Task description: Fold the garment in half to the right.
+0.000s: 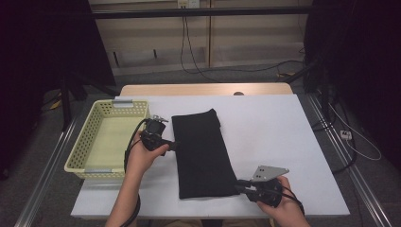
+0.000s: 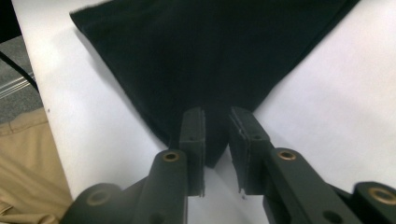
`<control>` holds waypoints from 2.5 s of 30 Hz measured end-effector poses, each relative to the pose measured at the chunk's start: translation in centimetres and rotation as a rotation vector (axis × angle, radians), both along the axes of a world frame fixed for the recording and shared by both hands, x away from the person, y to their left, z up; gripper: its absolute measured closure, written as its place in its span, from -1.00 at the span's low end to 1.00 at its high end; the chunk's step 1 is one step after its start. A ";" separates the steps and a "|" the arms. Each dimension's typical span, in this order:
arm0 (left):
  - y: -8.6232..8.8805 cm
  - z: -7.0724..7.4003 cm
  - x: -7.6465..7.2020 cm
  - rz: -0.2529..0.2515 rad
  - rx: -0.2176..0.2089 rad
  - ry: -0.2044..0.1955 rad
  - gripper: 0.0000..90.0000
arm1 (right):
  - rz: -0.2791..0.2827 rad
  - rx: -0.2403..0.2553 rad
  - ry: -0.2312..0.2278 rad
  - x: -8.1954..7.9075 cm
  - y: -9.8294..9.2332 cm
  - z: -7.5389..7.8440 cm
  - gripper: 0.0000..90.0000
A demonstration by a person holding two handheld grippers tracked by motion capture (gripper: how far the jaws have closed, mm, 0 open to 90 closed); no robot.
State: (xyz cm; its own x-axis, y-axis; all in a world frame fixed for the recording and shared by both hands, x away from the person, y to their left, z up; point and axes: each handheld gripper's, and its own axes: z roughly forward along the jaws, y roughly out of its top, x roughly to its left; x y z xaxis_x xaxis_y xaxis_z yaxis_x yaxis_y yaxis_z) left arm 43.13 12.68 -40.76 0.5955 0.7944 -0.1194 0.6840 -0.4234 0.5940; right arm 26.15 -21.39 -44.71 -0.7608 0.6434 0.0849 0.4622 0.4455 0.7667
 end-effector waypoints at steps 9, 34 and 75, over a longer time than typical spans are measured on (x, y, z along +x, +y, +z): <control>0.4 0.1 -0.5 0.004 0.009 0.000 -0.70 | 0.116 0.038 -0.040 1.8 2.7 0.0 -0.05; 0.5 0.0 -0.6 0.008 0.010 0.003 -0.70 | 0.138 -0.078 -0.032 1.7 4.0 -1.4 -0.37; 0.3 0.1 -0.1 0.026 -0.013 -0.004 -0.75 | 0.003 0.124 -0.012 3.0 3.1 -0.4 0.85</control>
State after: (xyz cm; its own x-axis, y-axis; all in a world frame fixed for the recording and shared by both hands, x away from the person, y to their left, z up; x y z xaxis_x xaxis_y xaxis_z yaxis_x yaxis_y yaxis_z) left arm 43.05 13.01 -40.62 0.5752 0.8080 -0.1274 0.6920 -0.3976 0.6025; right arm 29.11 -18.28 -45.15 -0.7641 0.6263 0.1545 0.4517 0.3485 0.8213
